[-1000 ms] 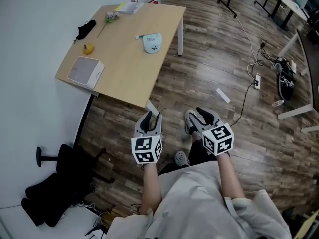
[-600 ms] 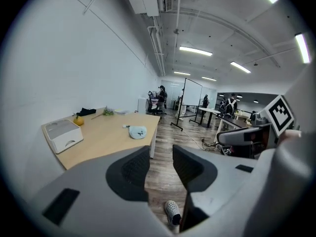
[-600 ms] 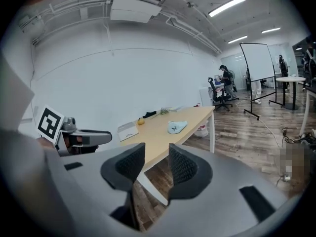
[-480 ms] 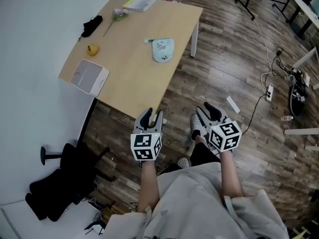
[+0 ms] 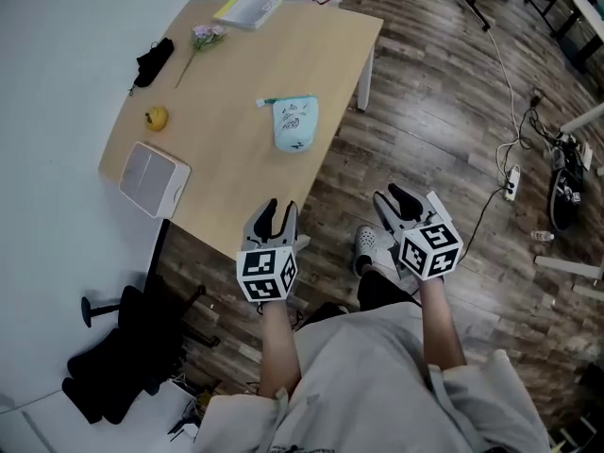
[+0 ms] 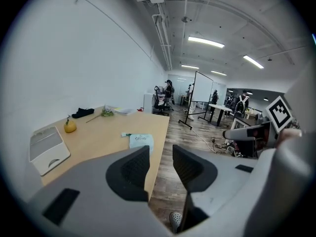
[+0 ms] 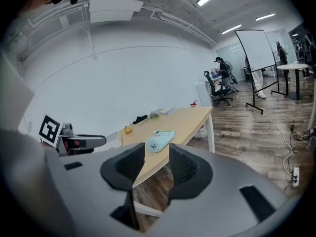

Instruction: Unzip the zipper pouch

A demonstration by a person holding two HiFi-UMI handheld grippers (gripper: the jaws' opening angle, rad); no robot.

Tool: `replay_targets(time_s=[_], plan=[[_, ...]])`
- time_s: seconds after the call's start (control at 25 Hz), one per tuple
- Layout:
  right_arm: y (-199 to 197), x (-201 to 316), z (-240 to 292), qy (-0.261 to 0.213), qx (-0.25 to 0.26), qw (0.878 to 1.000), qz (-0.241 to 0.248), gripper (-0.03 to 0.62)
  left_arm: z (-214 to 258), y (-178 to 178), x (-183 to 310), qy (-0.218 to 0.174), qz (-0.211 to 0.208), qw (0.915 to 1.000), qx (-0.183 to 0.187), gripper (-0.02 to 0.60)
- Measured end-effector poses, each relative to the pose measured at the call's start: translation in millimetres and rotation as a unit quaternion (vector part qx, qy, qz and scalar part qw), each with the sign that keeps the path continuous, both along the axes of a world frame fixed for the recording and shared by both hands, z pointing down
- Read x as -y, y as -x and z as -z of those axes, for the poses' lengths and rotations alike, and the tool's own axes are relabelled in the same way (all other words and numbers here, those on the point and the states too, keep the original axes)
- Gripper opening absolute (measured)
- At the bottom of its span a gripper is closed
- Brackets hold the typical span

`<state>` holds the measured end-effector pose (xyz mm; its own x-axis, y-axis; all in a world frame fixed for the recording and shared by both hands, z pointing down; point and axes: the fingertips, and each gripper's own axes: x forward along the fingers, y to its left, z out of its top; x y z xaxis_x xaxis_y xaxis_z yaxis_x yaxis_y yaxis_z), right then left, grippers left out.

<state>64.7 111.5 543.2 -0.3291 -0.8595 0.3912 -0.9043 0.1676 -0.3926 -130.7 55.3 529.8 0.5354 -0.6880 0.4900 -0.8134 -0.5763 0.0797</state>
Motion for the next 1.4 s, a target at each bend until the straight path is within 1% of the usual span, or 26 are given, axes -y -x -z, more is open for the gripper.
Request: replay_targets(time_s=[0.2, 0.36, 0.48, 0.64, 0.88, 1.2, 1.4], plan=[[-33.1, 45.1, -5.8, 0.006, 0.002, 1.000, 0.019, 0.160, 0.9, -27.7, 45.6, 0.001, 0.013, 0.9999, 0.010, 0.152], [-47.0, 80.8, 2.4, -0.004, 0.051, 0.998, 0.027, 0.152, 7.9, -35.0, 71.1, 0.000, 0.031, 0.9994, 0.016, 0.152], [-54.2, 101.9, 8.0, -0.010, 0.066, 0.997, 0.037, 0.152, 9.7, -34.4, 80.8, 0.000, 0.047, 0.9986, 0.022, 0.152], [-55.1, 121.7, 6.0, -0.009, 0.070, 0.996, 0.047, 0.152, 7.6, -29.4, 92.7, 0.004, 0.062, 0.9977, 0.028, 0.152], [-47.5, 153.5, 4.0, -0.006, 0.075, 0.995, 0.058, 0.152, 11.2, -26.1, 122.6, 0.000, 0.067, 0.9971, 0.035, 0.152], [-44.1, 213.3, 9.9, -0.012, 0.065, 0.996, 0.064, 0.152, 25.4, -33.8, 193.4, -0.021, 0.061, 0.9976, 0.025, 0.152], [-49.0, 250.4, 9.6, 0.001, 0.046, 0.997, 0.065, 0.155, 26.9, -46.7, 241.0, -0.023, 0.052, 0.9983, 0.014, 0.152]])
